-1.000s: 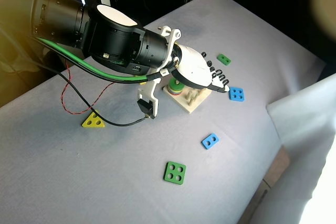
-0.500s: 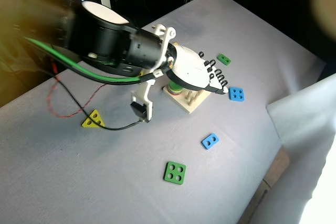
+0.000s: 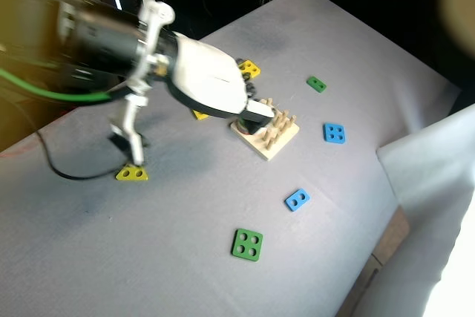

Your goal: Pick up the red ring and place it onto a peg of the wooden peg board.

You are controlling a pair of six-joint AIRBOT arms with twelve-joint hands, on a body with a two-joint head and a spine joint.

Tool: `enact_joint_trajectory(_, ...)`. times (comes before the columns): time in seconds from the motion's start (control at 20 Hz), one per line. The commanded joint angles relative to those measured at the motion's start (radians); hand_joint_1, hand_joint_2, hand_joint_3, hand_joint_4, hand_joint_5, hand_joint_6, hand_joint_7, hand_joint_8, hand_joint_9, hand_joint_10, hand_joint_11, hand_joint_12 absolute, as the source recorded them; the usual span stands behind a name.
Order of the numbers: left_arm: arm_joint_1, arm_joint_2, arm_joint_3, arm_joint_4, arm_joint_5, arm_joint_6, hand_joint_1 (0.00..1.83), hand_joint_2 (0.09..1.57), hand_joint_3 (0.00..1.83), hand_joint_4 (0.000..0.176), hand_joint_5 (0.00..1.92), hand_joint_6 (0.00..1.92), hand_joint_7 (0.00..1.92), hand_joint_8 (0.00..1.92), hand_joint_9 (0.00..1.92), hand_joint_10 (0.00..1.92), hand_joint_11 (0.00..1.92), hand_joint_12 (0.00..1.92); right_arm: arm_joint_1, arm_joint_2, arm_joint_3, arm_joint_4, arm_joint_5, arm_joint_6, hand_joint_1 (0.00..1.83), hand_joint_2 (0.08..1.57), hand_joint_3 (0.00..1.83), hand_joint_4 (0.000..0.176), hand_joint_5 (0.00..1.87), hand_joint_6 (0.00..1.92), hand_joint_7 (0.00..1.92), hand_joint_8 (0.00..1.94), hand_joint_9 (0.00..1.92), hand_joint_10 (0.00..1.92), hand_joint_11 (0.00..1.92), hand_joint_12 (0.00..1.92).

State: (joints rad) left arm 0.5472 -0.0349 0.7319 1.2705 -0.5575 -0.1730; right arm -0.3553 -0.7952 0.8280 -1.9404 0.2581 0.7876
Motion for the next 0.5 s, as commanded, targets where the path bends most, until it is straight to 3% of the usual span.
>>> enact_joint_trajectory(0.0, -0.009, 0.003, 0.002, -0.047, -0.011, -0.001, 0.73, 1.51, 0.00, 0.176, 1.45, 1.92, 1.60, 1.92, 1.64, 1.92, 1.80, 1.92, 0.020, 0.018, -0.013, -0.023, -0.019, 0.029, 0.17, 1.37, 0.01, 0.000, 0.42, 1.78, 0.45, 1.89, 0.45, 1.89, 0.43, 1.90)
enact_joint_trajectory(0.05, -0.009, 0.003, 0.003, -0.047, -0.011, -0.005, 0.73, 1.52, 0.00, 0.176, 1.45, 1.92, 1.60, 1.92, 1.65, 1.92, 1.80, 1.92, 0.022, 0.040, -0.020, -0.090, -0.019, 0.098, 0.18, 1.39, 0.01, 0.000, 0.42, 1.89, 0.48, 1.93, 0.51, 1.91, 0.52, 1.92)
enact_joint_trajectory(0.1, -0.009, 0.003, 0.004, -0.047, -0.010, -0.008, 0.72, 1.51, 0.00, 0.176, 1.46, 1.92, 1.60, 1.92, 1.65, 1.92, 1.80, 1.92, 0.021, 0.059, -0.021, -0.115, -0.019, 0.142, 0.25, 1.43, 0.01, 0.000, 0.55, 1.92, 0.56, 1.94, 0.63, 1.92, 0.64, 1.92)
enact_joint_trajectory(0.45, -0.011, 0.002, 0.005, -0.047, -0.003, -0.012, 0.72, 1.51, 0.00, 0.176, 1.46, 1.92, 1.60, 1.92, 1.64, 1.92, 1.80, 1.92, 0.017, 0.161, -0.062, -0.140, 0.005, 0.202, 0.13, 1.57, 0.04, 0.000, 0.83, 1.92, 0.83, 1.94, 0.86, 1.92, 0.94, 1.92)
